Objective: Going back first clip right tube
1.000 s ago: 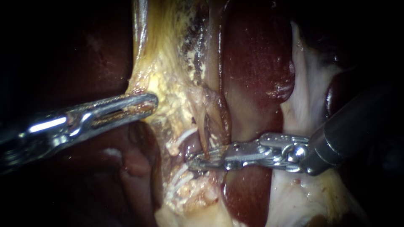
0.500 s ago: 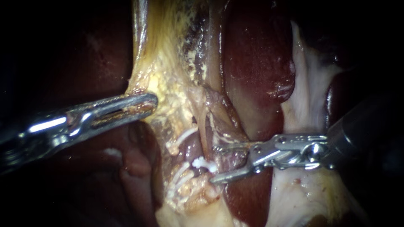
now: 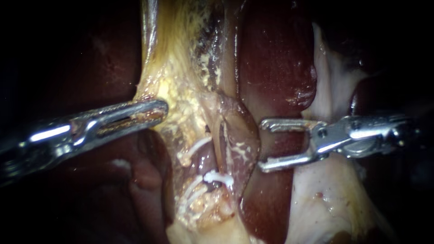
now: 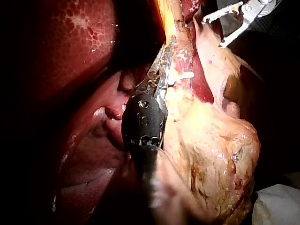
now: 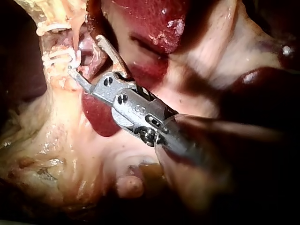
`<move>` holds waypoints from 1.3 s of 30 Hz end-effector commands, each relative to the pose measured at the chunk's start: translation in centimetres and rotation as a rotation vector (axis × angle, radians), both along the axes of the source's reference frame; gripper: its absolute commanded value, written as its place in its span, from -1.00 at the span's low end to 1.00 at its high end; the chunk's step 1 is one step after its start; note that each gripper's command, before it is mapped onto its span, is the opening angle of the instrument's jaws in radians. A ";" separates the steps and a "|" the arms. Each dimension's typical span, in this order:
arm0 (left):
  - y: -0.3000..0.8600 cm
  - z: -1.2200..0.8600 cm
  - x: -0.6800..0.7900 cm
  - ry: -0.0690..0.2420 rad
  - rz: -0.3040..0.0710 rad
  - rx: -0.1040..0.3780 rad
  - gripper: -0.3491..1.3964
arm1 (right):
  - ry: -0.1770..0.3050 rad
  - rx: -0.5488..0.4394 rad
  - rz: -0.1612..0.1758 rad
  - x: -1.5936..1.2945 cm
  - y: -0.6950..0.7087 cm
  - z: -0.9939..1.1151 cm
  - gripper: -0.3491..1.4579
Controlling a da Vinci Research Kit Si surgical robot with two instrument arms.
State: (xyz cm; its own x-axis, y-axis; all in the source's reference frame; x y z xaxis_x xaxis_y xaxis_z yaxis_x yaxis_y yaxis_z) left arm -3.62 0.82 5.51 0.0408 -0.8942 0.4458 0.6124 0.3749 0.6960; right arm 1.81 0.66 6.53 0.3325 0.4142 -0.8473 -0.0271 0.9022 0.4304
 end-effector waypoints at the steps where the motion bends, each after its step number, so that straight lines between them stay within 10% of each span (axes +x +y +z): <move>1: 0.00 0.02 0.00 0.001 -0.001 0.000 -1.00 | 0.000 -0.010 -0.004 0.00 0.00 -0.02 0.05; 12: -0.02 0.65 -0.03 0.036 0.015 -0.004 -1.00 | 0.034 -0.062 -0.042 0.01 -0.02 -0.03 0.05; 20: -0.08 1.13 -0.32 0.059 0.051 0.018 -1.00 | 0.048 -0.069 -0.055 0.02 -0.03 -0.05 0.05; 39: -0.08 1.15 -0.50 0.053 0.063 0.026 -1.00 | 0.055 -0.079 -0.059 0.05 -0.04 -0.09 0.06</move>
